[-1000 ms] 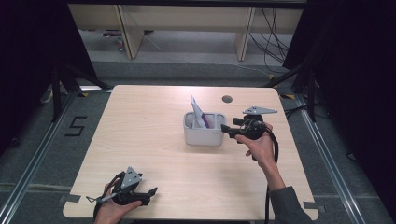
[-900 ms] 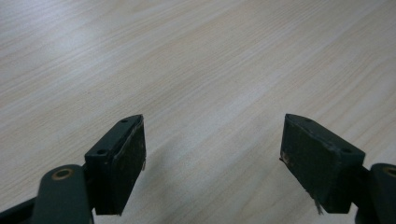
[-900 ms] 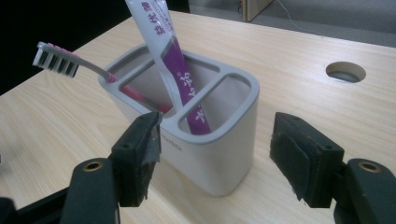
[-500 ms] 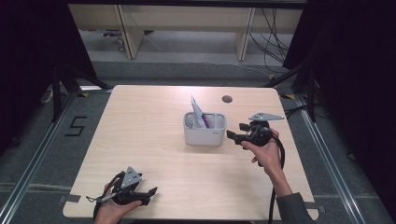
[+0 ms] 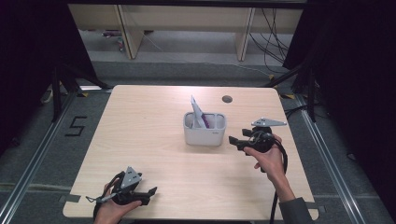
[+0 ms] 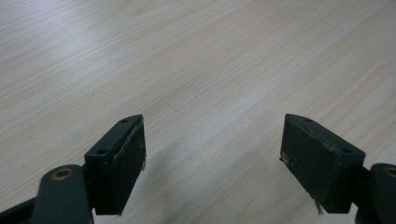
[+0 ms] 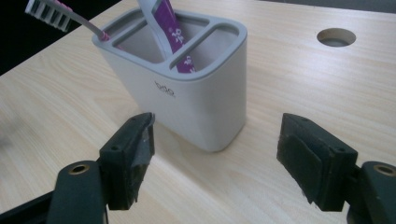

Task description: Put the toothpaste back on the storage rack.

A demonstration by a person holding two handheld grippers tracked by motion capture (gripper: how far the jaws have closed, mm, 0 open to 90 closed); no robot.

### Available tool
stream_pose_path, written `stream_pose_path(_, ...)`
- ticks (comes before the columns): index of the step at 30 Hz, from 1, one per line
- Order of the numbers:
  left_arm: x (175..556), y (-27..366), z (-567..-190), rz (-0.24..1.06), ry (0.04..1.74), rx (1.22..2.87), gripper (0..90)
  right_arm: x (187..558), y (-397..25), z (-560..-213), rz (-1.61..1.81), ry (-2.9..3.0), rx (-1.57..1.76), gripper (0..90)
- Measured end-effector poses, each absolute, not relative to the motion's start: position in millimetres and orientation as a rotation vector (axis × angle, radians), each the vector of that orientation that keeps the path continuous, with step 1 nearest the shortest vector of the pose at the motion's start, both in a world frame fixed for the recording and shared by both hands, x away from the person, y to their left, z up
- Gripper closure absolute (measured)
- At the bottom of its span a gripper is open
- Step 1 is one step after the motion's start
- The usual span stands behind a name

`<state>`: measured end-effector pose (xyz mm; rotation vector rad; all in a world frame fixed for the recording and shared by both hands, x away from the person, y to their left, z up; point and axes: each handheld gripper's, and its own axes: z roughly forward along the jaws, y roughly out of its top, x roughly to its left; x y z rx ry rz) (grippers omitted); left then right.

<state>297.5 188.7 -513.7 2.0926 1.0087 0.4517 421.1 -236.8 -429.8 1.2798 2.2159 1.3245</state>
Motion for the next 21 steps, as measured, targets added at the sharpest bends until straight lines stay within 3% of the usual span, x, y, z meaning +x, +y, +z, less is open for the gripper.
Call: stream_pose_path(21,296.4,190.3,-512.2,0.467,0.984,2.138,21.9,391.7,-246.2,-449.7,1.243,2.267,1.284,26.9)
